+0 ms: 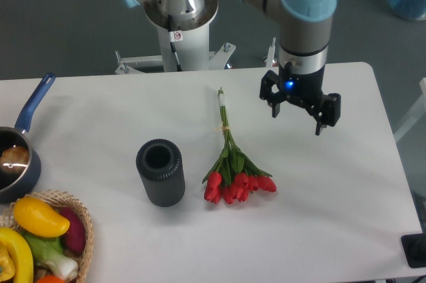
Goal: Pick up the flowers from the table
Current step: 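Move the open gripper over the red tulip bouquet and lower it, then lower onto the tulip stems and close the gripper around them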
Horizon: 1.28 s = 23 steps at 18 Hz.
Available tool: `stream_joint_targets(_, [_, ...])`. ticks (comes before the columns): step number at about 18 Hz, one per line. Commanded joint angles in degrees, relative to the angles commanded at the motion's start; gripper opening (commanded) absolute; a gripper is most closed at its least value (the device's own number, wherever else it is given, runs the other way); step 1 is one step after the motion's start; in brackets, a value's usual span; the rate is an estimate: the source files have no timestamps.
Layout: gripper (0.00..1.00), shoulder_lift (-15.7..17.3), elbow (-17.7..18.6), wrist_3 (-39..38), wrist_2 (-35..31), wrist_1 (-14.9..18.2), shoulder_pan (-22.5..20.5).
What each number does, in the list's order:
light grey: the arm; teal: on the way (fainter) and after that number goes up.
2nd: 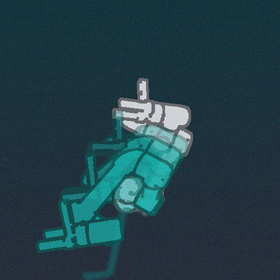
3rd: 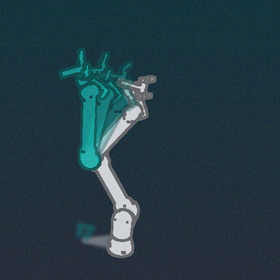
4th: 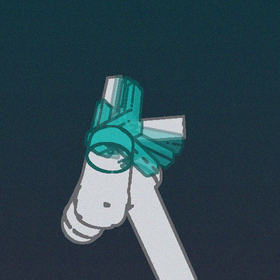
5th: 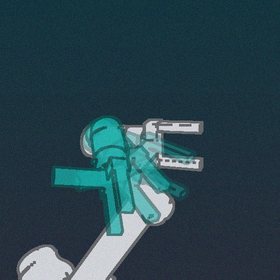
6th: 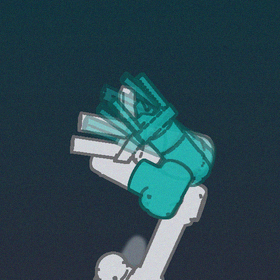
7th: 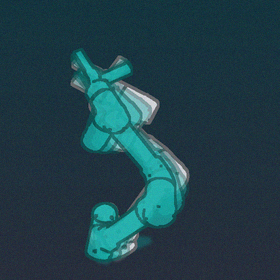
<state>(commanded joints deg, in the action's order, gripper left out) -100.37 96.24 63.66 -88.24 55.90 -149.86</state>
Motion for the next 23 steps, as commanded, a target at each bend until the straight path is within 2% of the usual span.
stream_joint_targets(2, [1.00, -0.53, -0.09, -8.95, 0.00, 0.00, 0.97])
stream_joint_targets(7, [1.00, -5.09, -3.07, -17.67, -0.53, -0.53, 3.17])
stream_joint_targets(12, [1.00, -14.93, -10.71, -29.54, -0.61, -0.44, 5.27])
stream_joint_targets(14, [0.96, -16.87, -11.08, -30.61, -1.05, -0.62, 5.63])
stream_joint_targets(23, [0.96, -22.50, -11.34, -33.51, -6.32, -0.62, 8.53])
